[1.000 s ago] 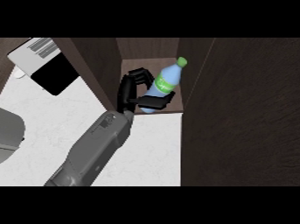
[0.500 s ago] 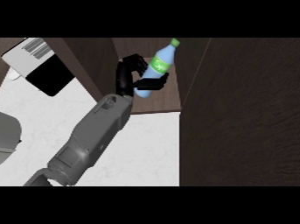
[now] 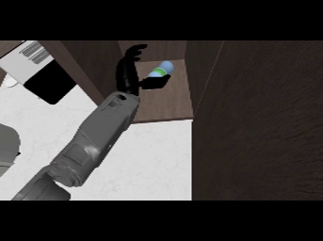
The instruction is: Pick up the bottled water, place it into the cabinet and close the cabinet
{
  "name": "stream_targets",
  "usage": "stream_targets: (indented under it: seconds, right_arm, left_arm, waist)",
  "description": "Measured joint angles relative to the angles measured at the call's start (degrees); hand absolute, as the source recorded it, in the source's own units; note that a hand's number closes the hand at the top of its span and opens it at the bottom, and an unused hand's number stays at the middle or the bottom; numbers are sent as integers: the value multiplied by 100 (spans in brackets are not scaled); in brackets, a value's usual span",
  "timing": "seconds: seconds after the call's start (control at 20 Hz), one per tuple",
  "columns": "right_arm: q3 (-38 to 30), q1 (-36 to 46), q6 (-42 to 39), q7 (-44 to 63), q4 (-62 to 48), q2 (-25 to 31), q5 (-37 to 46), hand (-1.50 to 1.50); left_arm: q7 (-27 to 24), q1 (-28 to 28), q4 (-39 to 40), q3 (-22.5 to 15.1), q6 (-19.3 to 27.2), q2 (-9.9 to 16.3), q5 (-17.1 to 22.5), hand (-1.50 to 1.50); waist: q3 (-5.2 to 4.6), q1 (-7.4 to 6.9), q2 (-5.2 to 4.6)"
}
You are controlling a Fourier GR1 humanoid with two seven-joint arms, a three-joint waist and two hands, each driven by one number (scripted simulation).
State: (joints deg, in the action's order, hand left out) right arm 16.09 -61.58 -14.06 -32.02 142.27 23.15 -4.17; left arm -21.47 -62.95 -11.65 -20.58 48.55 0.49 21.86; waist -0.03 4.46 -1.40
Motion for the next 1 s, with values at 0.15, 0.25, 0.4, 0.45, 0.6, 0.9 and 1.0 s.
stream_targets:
  seconds: [0.15,0.25,0.4,0.45,0.6,0.9,1.0]
  right_arm:
    - [23,-14,-47,-38,-18,-17,1,-150]
    - [18,-48,-103,-115,-28,-15,-3,-150]
    - [44,-98,-175,-176,-36,-2,-9,-150]
    - [26,-106,-186,-197,-46,-3,-8,-150]
    - [70,-26,-179,-151,-90,-51,-10,-150]
    - [168,-23,-198,-47,-26,-78,-7,-150]
    - [281,-93,-190,2,24,-75,24,-150]
  left_arm:
    - [-221,-80,70,118,-110,49,23,-150]
    - [-485,-72,-36,246,-277,84,100,-150]
    - [-995,-58,-416,606,-553,111,381,150]
    - [-1139,-52,-560,721,-735,99,485,150]
    - [-1448,-44,-839,928,-1343,33,714,150]
    - [-1718,159,-1169,808,-1898,-29,1124,150]
    - [-1732,242,-1285,717,-1994,-38,1236,150]
  waist:
    - [-4,7,-10]
    - [-7,7,-7]
    - [-15,-19,-6]
    - [-16,-39,3]
    - [-13,-98,15]
    - [-6,-116,74]
    - [-6,-138,93]
